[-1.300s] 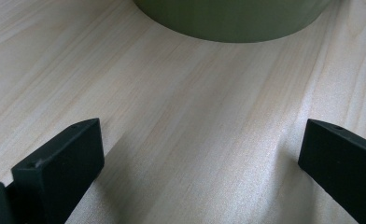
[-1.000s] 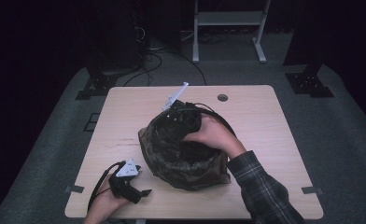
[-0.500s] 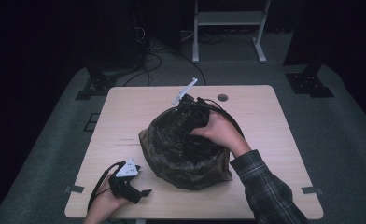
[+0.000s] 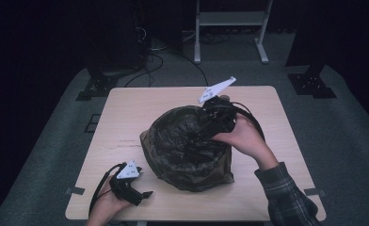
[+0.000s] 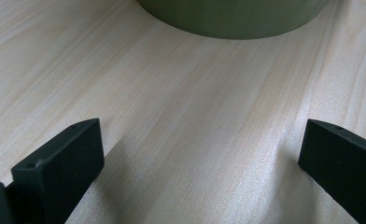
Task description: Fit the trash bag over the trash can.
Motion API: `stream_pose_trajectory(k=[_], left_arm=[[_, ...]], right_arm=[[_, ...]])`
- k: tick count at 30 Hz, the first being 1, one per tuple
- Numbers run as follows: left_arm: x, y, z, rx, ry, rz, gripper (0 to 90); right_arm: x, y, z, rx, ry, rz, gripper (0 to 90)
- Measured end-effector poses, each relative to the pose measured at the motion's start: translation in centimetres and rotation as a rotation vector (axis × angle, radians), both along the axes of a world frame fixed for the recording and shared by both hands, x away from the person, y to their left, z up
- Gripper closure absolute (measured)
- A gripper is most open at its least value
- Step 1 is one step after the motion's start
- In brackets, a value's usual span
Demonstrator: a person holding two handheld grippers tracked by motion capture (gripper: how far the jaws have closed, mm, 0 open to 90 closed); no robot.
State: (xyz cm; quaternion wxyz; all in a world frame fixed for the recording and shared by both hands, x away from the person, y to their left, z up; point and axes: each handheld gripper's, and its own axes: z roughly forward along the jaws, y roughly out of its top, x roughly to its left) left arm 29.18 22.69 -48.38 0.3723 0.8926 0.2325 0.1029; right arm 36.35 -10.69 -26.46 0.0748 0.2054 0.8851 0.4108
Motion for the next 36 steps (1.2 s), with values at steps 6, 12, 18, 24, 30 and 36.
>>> stream_pose_trajectory(k=[6, 12, 18, 24, 30, 36], left_arm=[[0.0, 0.0, 0.0, 0.0, 0.0, 0.0, 0.0], [0.0, 0.0, 0.0, -0.001, 0.0, 0.0, 0.0], [0.0, 0.0, 0.0, 0.001, 0.0, -0.001, 0.0], [0.0, 0.0, 0.0, 0.001, 0.001, 0.0, 0.0], [0.0, 0.0, 0.0, 0.001, 0.002, 0.0, 0.0], [0.0, 0.0, 0.0, -0.001, 0.002, 0.001, 0.0]], right_arm=[[-2.0, -3.5, 0.1, 0.048, -0.032, -0.034, 9.6], [-3.9, -6.6, -1.0, 0.088, -0.059, -0.06, 9.6], [-5.3, -8.7, -2.9, 0.092, -0.08, -0.082, 9.6], [-6.3, -10.4, -5.4, 0.118, -0.073, -0.101, 9.6], [-7.0, -11.3, -8.6, 0.136, -0.041, -0.12, 9.6], [-7.6, -12.2, -11.5, 0.141, -0.009, -0.144, 9.5]])
